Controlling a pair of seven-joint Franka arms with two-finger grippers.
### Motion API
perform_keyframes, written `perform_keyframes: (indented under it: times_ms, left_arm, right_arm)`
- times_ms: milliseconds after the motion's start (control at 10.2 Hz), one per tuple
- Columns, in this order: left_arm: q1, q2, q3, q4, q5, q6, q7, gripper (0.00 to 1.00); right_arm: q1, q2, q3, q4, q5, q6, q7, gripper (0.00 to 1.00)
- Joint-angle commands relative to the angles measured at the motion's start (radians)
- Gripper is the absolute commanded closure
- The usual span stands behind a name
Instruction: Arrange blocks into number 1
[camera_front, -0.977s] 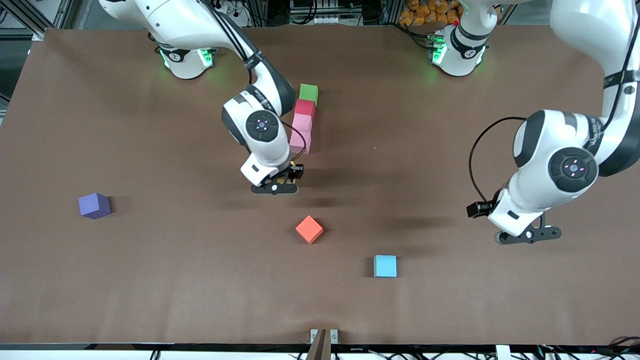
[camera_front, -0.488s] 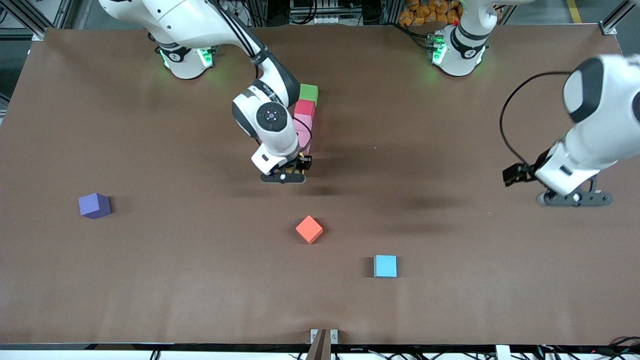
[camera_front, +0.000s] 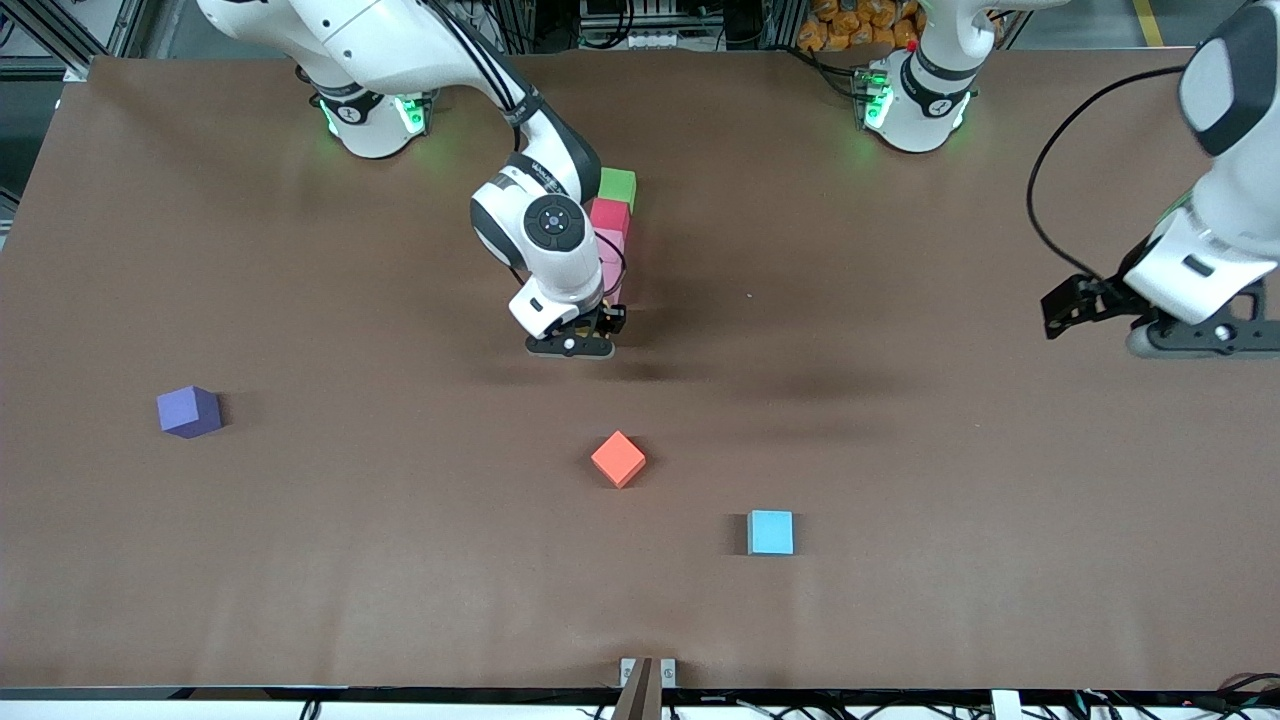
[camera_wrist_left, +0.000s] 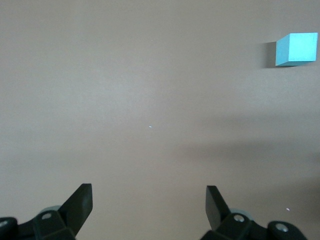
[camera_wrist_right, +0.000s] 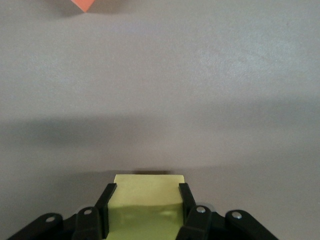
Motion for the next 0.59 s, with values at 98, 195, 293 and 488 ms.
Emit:
perform_keyframes:
  times_ms: [98,195,293,488]
  left_arm:
    - [-0.003,0.023,0.004,0.057,-0.008,-0.075,0.042,0.0]
    - [-0.012,0.029,0.003,0.057,-0.007,-0.084,0.05,0.0]
    - [-0.012,0.029,0.003,0.061,-0.007,-0.101,0.051,0.0]
    - [-0.009,0.029,0.003,0.087,-0.007,-0.142,0.059,0.0]
  right_arm:
    - [-0.002,-0.009,0.017,-0.026,-0.027,0.022,0.066,1.0]
    - [-0.004,-0.005,0.026,-0.027,-0.027,0.022,0.066,1.0]
    - [-0.004,-0.002,0.026,-0.027,-0.027,0.022,0.066,1.0]
    - [-0.004,0.015,0.026,-0.026,-0.029,0.035,0.066,0.94]
